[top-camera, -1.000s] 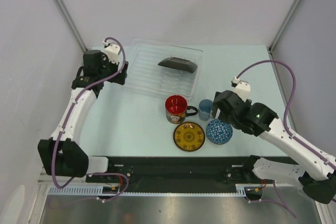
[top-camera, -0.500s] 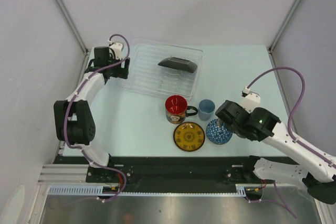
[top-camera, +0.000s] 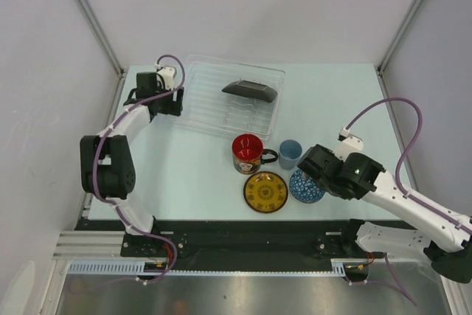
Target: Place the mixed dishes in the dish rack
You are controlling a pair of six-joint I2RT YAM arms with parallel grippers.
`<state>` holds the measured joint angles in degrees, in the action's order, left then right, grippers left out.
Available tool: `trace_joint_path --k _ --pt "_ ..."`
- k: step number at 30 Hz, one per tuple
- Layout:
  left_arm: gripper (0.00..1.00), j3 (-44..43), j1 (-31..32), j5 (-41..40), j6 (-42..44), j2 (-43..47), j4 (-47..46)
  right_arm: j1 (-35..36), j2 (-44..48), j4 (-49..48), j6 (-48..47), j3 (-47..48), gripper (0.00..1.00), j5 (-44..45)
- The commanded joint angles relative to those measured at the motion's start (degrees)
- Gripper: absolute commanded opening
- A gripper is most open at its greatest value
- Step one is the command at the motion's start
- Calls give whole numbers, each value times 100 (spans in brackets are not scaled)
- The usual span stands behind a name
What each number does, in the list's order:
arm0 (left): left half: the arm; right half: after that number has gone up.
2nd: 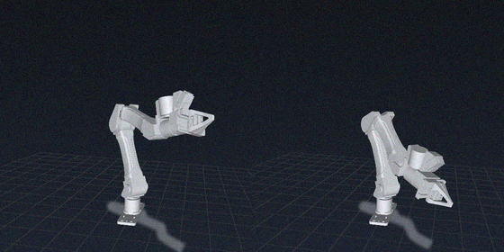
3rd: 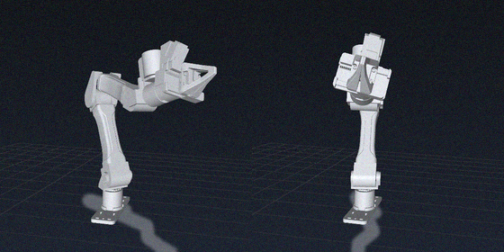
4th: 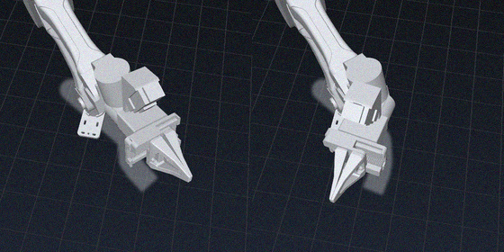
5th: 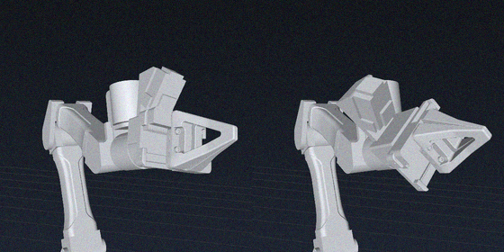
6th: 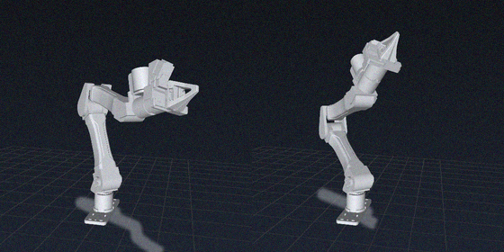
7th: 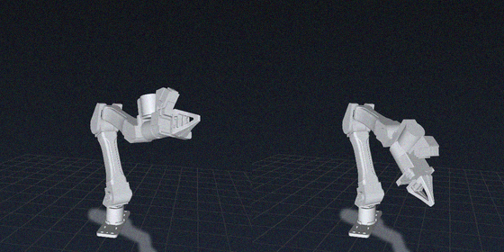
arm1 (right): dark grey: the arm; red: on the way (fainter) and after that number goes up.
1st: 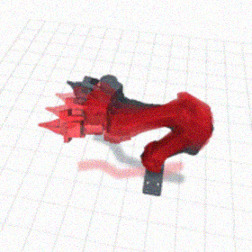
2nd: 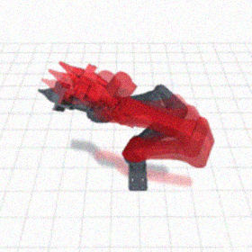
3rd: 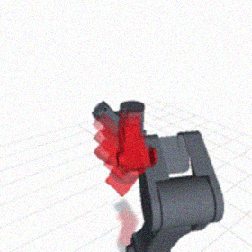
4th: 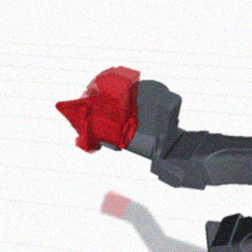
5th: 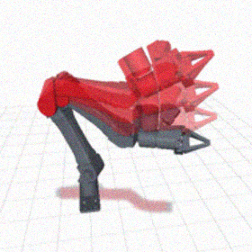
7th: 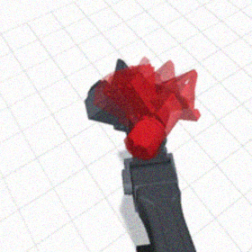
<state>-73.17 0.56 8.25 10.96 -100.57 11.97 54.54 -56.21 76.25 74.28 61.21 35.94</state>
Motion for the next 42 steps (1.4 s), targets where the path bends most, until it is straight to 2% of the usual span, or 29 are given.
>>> trace_joint_path --k 1,10,23,31,37,42 --pt "82 408 -38 370 -112 572 -37 56 -83 997 429 -249 87 106" --pt "81 944 -38 625 -85 1189 95 153 22 971 605 -724 84 -149" --pt "80 1410 -38 827 -77 1831 245 92 13 480 509 -1278 72 -96" --pt "80 1463 -38 845 20 1927 245 -470 -259 -293 -18 -1463 65 -44" --pt "80 1525 -38 862 108 2059 201 -1120 -391 -935 -634 -1621 63 -184" --pt "80 1586 -38 889 126 2103 140 -1359 -575 -1331 -1003 -1621 61 -386"
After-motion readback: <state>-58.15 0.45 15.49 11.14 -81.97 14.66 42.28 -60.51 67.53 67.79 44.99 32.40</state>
